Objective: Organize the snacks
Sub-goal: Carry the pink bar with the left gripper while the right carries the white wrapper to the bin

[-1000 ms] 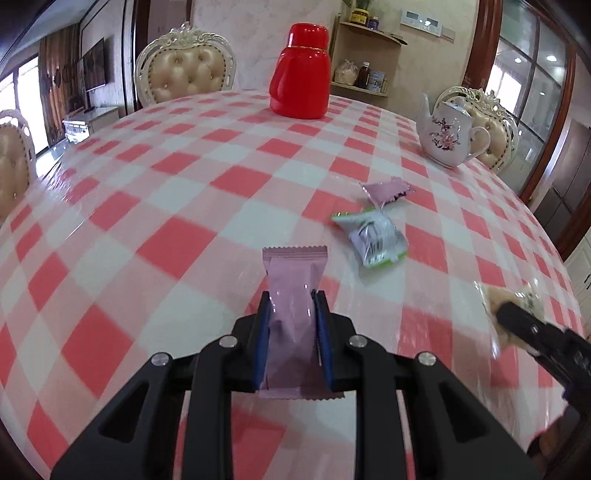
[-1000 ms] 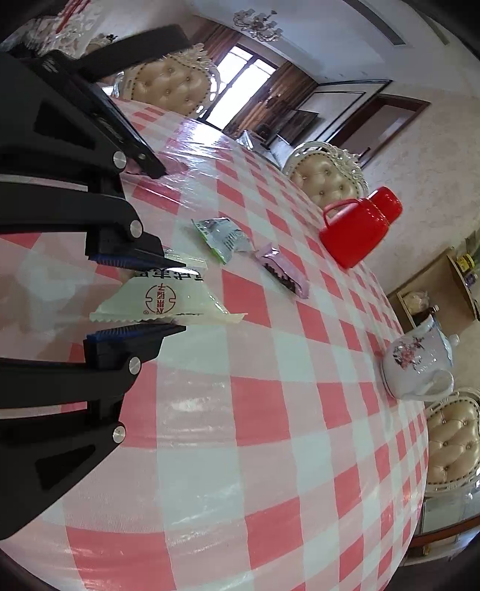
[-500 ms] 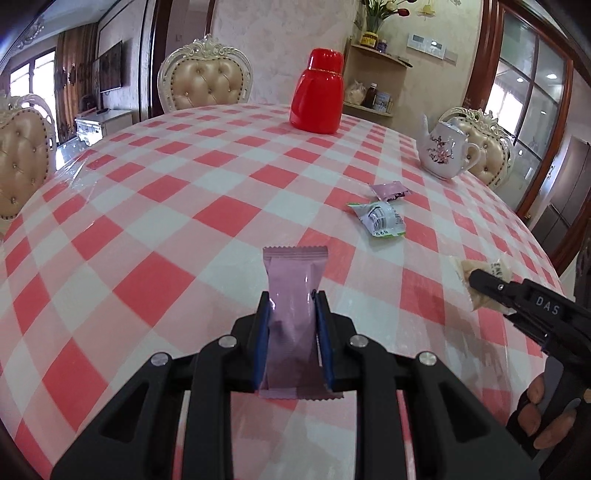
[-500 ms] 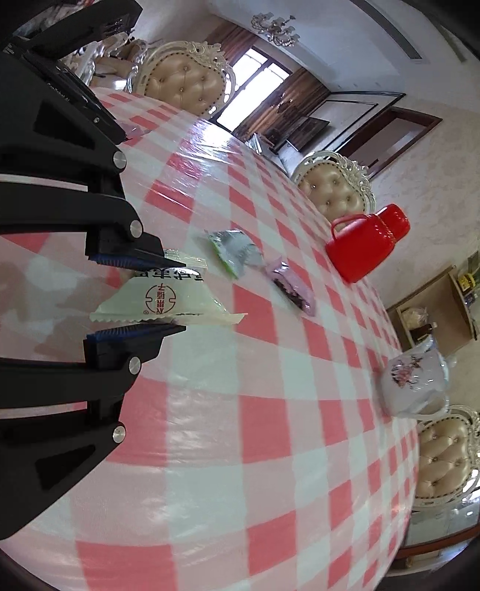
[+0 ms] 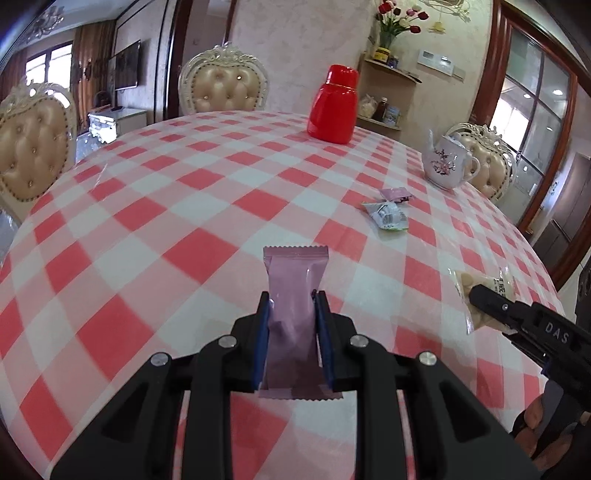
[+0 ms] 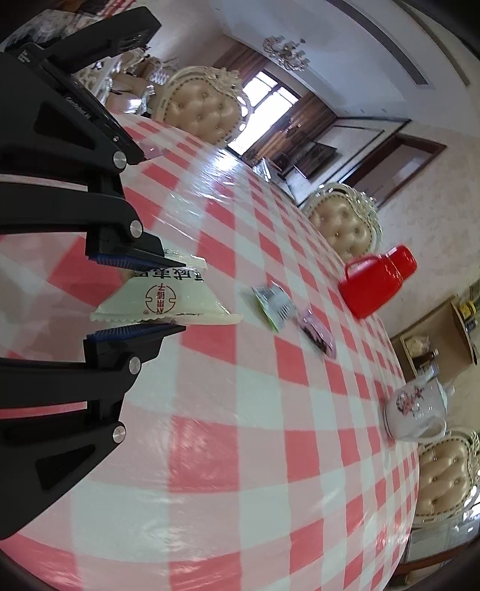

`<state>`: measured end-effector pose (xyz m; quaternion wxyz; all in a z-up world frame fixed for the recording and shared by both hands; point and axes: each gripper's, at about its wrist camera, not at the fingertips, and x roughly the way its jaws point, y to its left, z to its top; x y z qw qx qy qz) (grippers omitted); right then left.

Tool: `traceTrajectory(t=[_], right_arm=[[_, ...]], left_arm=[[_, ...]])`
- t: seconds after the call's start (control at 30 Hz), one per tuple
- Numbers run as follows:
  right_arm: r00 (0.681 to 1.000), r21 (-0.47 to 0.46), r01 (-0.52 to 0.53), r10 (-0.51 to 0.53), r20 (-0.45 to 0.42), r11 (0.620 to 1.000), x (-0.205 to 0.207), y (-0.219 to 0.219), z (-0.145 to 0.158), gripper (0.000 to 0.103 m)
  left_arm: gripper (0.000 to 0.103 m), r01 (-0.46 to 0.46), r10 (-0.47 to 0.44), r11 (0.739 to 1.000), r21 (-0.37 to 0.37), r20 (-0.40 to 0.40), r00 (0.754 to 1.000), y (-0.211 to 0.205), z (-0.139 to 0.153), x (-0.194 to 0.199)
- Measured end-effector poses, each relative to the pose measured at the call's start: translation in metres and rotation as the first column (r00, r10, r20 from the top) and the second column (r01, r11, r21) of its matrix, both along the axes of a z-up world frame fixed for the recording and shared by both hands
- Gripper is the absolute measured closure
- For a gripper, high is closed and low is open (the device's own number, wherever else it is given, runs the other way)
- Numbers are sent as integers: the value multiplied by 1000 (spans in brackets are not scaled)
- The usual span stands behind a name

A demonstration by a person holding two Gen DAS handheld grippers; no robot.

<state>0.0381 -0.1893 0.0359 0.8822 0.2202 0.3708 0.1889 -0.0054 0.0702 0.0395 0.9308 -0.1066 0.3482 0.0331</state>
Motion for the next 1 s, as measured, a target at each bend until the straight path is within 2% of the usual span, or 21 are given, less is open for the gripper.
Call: traceTrajectory(t=[0.47,0.7,1.0], right_arm=[[990,-29,-143,143,13,989,-55,55,0,77],[983,34,-186,186,-1,982,-80,72,-1,77],[944,-24,-328,329,26,944,-127,135,10,77]], left_arm=[[79,-29,28,999,23,32,999,32,12,-77],[79,-31,30,998,52,21,999,43,18,-113],[79,-88,86,992,86,28,996,87,30,-173]])
